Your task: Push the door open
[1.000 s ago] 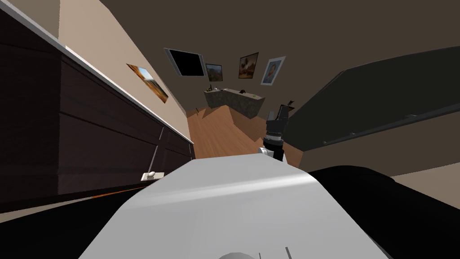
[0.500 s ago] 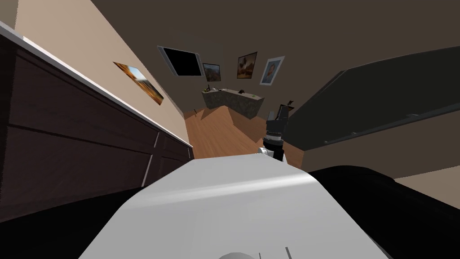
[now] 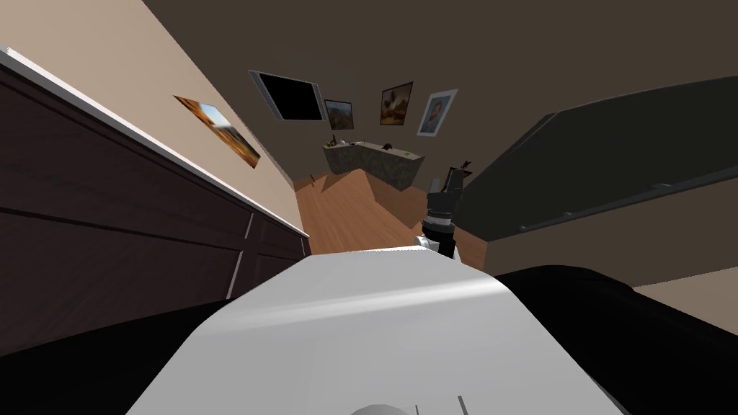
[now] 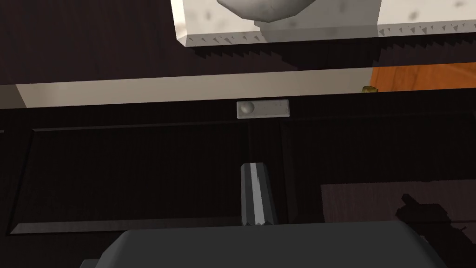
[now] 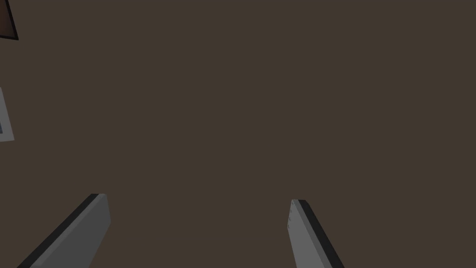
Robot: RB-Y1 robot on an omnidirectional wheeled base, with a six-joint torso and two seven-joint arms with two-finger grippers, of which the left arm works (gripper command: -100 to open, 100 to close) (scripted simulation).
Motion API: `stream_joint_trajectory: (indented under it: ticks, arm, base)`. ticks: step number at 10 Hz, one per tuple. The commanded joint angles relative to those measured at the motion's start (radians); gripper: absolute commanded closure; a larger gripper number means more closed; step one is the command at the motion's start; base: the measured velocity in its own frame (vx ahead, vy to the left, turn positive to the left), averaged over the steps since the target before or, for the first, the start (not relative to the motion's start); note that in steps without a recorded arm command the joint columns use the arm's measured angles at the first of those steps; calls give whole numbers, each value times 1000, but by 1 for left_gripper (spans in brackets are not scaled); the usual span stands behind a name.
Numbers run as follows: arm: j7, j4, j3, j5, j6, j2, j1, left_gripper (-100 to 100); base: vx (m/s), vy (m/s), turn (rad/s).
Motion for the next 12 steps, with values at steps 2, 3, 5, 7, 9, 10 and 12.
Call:
stream_joint_trajectory:
  ticks: [2,3,5,7,9,10,12]
  arm:
    - [0,0,0,0,0,0,0,100]
    - [0,0,0,0,0,0,0,100]
    - [-1,3,-10,4,-3,5,0,-100]
    - [-1,5,-17,6,-5,8,-1,-100]
    - [-2,7,-26,9,-8,13,-1,-100]
    - [-3,9,-32,11,-9,16,-1,-100]
    - [-4,13,-44,17,-13,22,-2,-100]
  base:
    - [-11,-10,-1]
    - [0,0,0]
    - [-184,21,23]
    - [-227,17,14]
    - [-274,62,18]
    - [-292,9,20]
    - [-256,32,32]
